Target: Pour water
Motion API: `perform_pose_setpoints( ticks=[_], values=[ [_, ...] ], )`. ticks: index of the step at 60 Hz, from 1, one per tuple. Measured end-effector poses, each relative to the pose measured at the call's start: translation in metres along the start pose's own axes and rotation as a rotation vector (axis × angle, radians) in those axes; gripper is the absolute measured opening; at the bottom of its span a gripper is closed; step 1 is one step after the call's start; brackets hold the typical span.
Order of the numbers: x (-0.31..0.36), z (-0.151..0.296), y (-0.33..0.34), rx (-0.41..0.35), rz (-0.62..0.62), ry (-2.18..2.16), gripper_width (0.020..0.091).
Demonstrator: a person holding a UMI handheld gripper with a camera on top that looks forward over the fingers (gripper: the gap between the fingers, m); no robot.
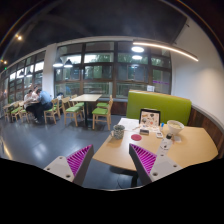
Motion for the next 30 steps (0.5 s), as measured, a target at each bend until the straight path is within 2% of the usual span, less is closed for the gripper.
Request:
perform_pose_setpoints(
  ticks=[13,23,30],
  values=[
    [-0.047,-0.006,-0.009,0.007,-0.081,-0.064,0.0804],
    [-0.103,-0.05,-0.018,0.08,-0.162,-0.145,0.0803],
    [-0.159,-0.067,-0.066,0.094,-0.231,-0.157,0.0804]
  ],
)
Point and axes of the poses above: the point between the fingertips, and its own axes, seen from behind it with the camera up: x to the left, z up, y backward, against the way the camera looks, the point moved 9 cm from there along y, backward, against the way the camera looks, and after that the axes turned 14 degrees about -y, right-handed, at the moved point
